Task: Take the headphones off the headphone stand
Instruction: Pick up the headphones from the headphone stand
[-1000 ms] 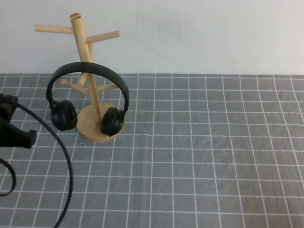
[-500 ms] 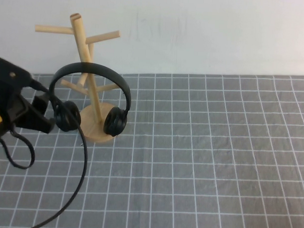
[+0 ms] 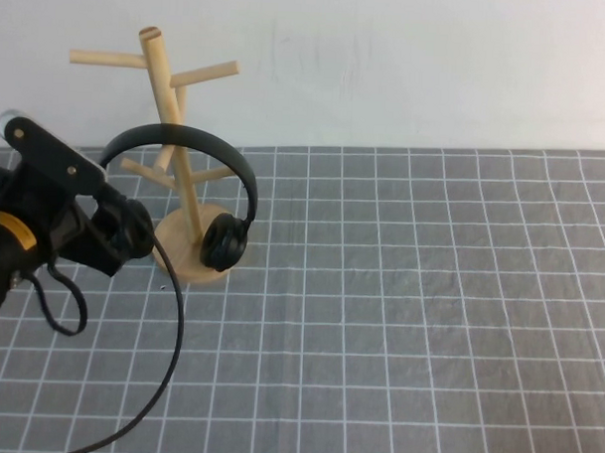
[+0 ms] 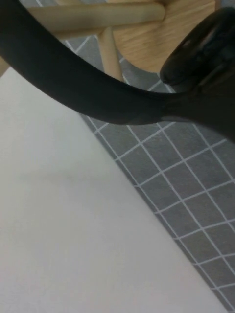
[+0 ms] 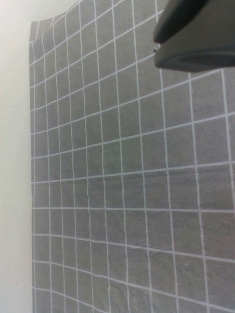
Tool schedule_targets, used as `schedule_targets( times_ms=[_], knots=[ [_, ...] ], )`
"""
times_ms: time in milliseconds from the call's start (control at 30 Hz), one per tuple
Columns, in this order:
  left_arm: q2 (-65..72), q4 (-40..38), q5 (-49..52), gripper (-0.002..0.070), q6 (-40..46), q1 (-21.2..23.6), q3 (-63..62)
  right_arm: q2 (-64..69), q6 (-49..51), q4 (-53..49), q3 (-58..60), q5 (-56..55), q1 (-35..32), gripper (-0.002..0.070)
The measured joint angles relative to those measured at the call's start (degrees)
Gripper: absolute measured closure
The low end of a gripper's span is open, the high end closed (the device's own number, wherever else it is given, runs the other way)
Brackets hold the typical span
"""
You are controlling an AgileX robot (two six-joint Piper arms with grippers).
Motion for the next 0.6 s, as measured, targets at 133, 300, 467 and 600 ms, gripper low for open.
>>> schedule_targets(
  times_ms=[133, 300, 467, 600],
  knots=[
    [1.7, -8.6, -2.1, 0.0261, 7.2, 0.0, -0.7, 0.0, 0.0, 0.0, 0.0, 0.0, 0.0, 0.0682],
    [3.8, -16.4, -2.8, 0.0261, 11.7, 0.0, -3.7, 0.0, 0.0, 0.0, 0.0, 0.0, 0.0, 0.0682],
    [5.9, -17.5, -3.0, 0.0261, 12.4, 0.0, -5.8, 0.0, 0.0, 0.0, 0.0, 0.0, 0.0, 0.0682],
    [7.2, -17.6, -3.3, 0.0261, 12.4, 0.0, -6.5, 0.0, 0.0, 0.0, 0.0, 0.0, 0.0, 0.0682]
  ],
)
